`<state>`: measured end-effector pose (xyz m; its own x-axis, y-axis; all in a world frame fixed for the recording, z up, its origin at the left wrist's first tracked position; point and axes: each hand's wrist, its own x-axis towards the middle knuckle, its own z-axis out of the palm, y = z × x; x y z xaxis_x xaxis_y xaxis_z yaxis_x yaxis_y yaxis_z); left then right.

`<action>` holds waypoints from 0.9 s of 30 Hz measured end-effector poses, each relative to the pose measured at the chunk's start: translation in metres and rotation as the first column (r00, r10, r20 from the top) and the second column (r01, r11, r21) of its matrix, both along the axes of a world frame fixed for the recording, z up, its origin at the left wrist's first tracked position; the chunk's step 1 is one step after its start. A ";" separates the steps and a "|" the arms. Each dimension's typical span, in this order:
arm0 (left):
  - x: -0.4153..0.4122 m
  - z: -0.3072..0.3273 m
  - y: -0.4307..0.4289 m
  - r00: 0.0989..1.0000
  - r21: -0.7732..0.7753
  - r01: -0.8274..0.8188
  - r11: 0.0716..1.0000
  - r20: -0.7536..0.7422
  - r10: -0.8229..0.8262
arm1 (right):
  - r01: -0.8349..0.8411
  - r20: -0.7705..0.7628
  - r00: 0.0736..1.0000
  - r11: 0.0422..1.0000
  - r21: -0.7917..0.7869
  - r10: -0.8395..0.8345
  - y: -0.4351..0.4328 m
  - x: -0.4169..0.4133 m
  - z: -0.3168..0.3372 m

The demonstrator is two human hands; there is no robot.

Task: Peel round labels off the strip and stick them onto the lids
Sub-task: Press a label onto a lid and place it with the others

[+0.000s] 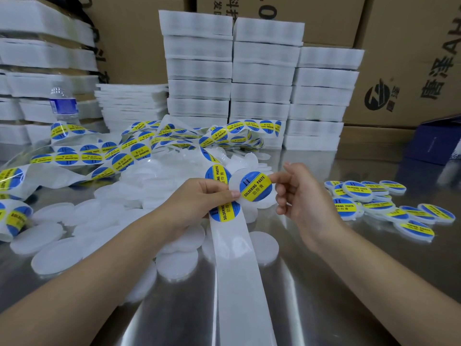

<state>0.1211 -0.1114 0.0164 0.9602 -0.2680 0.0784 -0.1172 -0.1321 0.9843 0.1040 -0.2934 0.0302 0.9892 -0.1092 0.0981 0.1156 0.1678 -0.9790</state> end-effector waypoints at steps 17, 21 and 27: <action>0.004 -0.002 0.000 0.999 -0.016 0.044 0.999 0.029 -0.044 | -0.055 0.008 0.998 0.996 -0.064 0.056 0.002 -0.001 -0.004; 0.004 -0.002 0.001 0.999 -0.011 0.043 0.999 0.032 -0.043 | -0.060 0.017 0.998 0.995 -0.078 0.061 0.002 -0.001 -0.004; 0.004 -0.003 0.001 0.999 0.021 0.033 0.999 0.039 -0.034 | 0.046 0.067 0.997 0.986 -0.160 -0.035 0.002 -0.002 -0.005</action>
